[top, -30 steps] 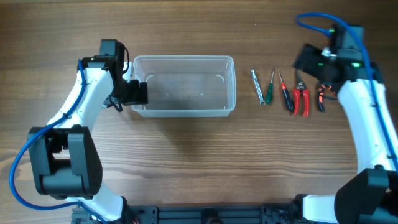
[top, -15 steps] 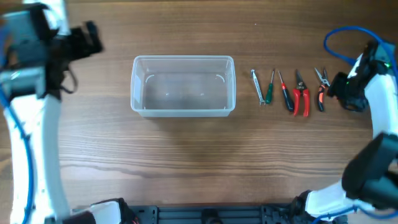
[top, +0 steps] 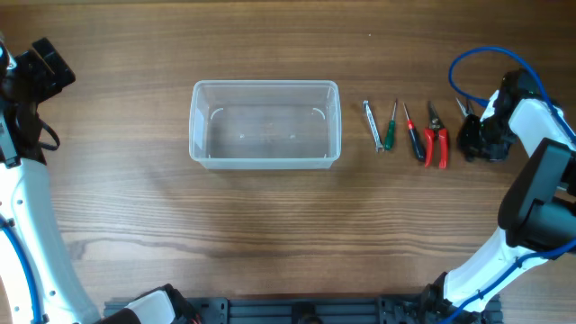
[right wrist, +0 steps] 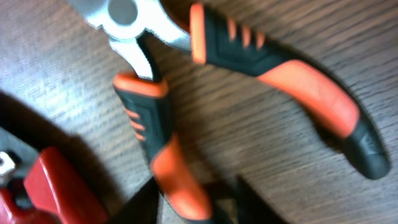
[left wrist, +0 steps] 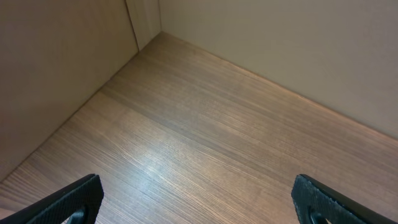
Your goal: Pack container
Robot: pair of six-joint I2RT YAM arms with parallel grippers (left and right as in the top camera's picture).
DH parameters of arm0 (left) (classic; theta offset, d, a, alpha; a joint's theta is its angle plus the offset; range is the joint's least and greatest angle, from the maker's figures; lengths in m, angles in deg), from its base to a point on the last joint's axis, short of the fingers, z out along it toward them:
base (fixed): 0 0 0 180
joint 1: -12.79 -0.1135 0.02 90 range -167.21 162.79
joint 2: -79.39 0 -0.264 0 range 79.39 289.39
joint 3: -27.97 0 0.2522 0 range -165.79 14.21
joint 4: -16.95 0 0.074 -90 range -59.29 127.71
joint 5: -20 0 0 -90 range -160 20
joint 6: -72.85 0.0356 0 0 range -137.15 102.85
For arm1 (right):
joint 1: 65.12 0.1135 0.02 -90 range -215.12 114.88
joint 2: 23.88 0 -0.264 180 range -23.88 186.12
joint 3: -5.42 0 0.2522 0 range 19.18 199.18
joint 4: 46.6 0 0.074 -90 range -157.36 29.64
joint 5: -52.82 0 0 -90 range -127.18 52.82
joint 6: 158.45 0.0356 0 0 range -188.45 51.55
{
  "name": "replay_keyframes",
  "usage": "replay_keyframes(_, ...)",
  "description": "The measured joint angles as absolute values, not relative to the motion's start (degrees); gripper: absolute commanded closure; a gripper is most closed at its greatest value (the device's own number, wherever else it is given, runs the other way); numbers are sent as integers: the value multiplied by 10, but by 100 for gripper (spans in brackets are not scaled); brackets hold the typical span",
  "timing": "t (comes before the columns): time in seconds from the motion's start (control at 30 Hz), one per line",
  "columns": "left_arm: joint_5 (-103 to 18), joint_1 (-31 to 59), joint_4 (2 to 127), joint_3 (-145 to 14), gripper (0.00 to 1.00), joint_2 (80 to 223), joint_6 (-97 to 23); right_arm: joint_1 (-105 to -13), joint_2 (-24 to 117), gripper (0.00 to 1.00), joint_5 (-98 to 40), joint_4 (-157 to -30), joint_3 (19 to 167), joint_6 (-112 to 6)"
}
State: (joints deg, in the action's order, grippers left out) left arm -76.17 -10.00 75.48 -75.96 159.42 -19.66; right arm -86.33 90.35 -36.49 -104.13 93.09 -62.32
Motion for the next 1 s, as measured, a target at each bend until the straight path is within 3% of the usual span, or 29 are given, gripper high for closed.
replay_keyframes(0.1,-762,-100,755,-760,0,1594,-197,-857,904,96,-357,-1025,931,-627)
replay_keyframes(0.27,-762,-100,755,-760,0,1594,-197,-857,905,96,-357,-1035,932,-623)
replay_keyframes(0.4,-762,-100,755,-760,0,1594,-197,-857,901,96,-356,-1111,961,-623)
replay_keyframes(0.5,-762,-100,755,-760,0,1594,-197,-838,829,96,-275,-1164,1048,-623)
replay_keyframes(0.57,-762,-100,755,-760,0,1594,-197,-761,740,96,-222,-1126,1114,-635)
replay_keyframes(0.63,-762,-100,755,-760,0,1594,-197,-598,667,96,-183,-1062,1145,-706)
replay_keyframes(0.7,-762,-100,755,-760,0,1594,-197,-461,663,96,-180,-1053,1149,-811)
replay_keyframes(0.8,-762,-100,755,-760,0,1594,-197,-329,731,96,-182,-1040,1149,-949)
replay_keyframes(1.0,-762,-101,755,-760,0,1594,-197,-338,898,96,-180,-972,1140,-1082)
